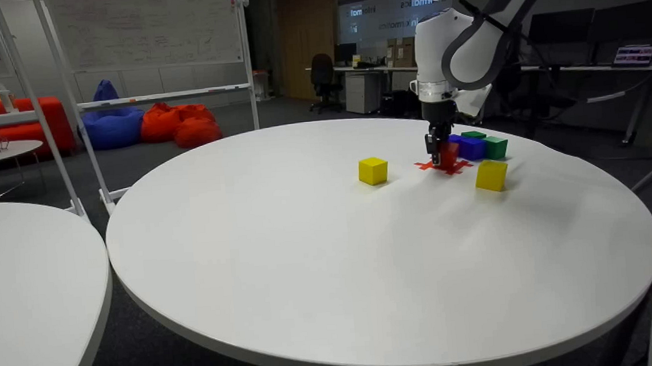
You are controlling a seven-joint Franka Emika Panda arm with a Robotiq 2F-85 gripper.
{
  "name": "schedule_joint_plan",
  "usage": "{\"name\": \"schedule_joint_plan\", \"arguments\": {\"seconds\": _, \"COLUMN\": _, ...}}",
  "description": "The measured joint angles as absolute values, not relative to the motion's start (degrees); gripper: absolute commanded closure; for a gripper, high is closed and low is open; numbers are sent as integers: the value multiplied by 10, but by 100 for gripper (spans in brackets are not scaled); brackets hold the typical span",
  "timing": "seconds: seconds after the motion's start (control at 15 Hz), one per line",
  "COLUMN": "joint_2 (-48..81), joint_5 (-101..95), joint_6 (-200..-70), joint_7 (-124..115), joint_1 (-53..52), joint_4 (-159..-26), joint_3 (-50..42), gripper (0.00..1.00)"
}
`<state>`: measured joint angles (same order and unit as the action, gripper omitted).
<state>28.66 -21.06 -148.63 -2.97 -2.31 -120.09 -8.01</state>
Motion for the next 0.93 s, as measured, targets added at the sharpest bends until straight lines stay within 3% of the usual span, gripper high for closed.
{"name": "schedule_joint_plan", "arguments": {"seconds": 0.13, "joint_2": 287, "joint_5": -211, "joint_6": -1486, "joint_7": -30, "joint_1": -23, "joint_4": -1201, "joint_3": -80, "gripper": 0}}
{"name": "schedule_joint_plan", "arguments": {"seconds": 0.93, "joint_2": 287, "joint_5": -210, "joint_6": -1486, "joint_7": -31, "joint_1": -23, "joint_4": -1201, "joint_3": -80, "gripper": 0}}
